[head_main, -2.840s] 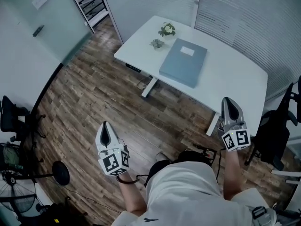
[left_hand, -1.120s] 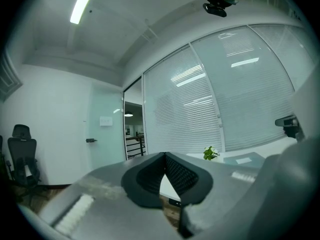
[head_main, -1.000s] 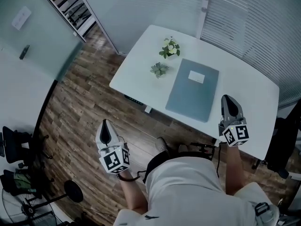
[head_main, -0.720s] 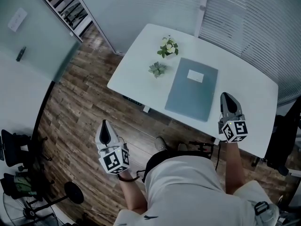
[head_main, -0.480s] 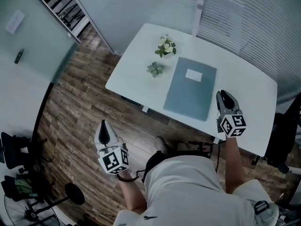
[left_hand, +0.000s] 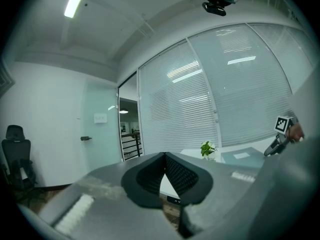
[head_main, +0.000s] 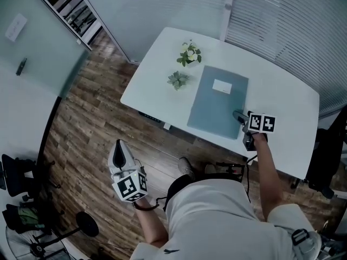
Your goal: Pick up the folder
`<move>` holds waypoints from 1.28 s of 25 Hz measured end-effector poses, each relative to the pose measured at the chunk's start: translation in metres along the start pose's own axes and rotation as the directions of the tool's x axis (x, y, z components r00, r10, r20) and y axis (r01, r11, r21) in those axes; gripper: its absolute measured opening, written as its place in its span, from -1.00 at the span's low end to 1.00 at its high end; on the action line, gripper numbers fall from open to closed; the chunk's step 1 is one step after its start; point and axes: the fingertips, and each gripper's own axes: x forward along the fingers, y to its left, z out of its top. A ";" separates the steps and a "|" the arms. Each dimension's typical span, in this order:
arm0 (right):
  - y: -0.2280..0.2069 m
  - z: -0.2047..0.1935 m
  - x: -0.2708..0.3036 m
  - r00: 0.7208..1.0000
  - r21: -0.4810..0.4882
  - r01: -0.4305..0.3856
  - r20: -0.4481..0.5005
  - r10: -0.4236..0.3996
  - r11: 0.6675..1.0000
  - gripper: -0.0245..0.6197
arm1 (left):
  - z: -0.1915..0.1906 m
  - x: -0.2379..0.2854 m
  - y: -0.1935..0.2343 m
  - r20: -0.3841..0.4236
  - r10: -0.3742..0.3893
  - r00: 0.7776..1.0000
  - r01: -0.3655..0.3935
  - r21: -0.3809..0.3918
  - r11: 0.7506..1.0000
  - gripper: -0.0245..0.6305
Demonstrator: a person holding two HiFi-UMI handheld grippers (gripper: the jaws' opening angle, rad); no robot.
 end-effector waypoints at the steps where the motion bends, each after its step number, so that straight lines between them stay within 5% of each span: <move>1: -0.004 -0.003 0.005 1.000 0.035 0.014 -0.025 -0.013 0.999 0.25 | 0.000 0.000 0.000 0.000 0.000 1.000 0.000 0.001 1.000 -0.91; 8: -0.005 -0.028 0.039 0.970 0.181 -0.026 -0.231 0.068 0.983 0.33 | 0.002 0.001 0.000 -0.004 0.000 1.000 0.000 0.008 1.000 -0.91; 12: -0.004 -0.034 0.045 0.959 0.287 -0.079 -0.241 0.152 0.955 0.31 | 0.003 0.001 0.000 -0.004 0.005 1.000 -0.004 0.012 1.000 -0.91; 21: -0.003 -0.034 0.044 0.960 0.284 -0.086 -0.232 0.156 0.955 0.30 | -0.003 0.007 -0.008 -0.015 -0.022 1.000 0.022 0.002 1.000 -0.91; 28: -0.004 -0.034 0.044 0.962 0.287 -0.088 -0.223 0.156 0.954 0.30 | -0.005 0.033 -0.033 -0.037 -0.131 0.991 0.130 -0.023 0.991 -0.91; 32: -0.005 -0.034 0.044 0.963 0.287 -0.088 -0.222 0.156 0.954 0.29 | -0.007 0.058 -0.068 -0.076 -0.284 0.956 0.281 -0.044 0.959 -0.78</move>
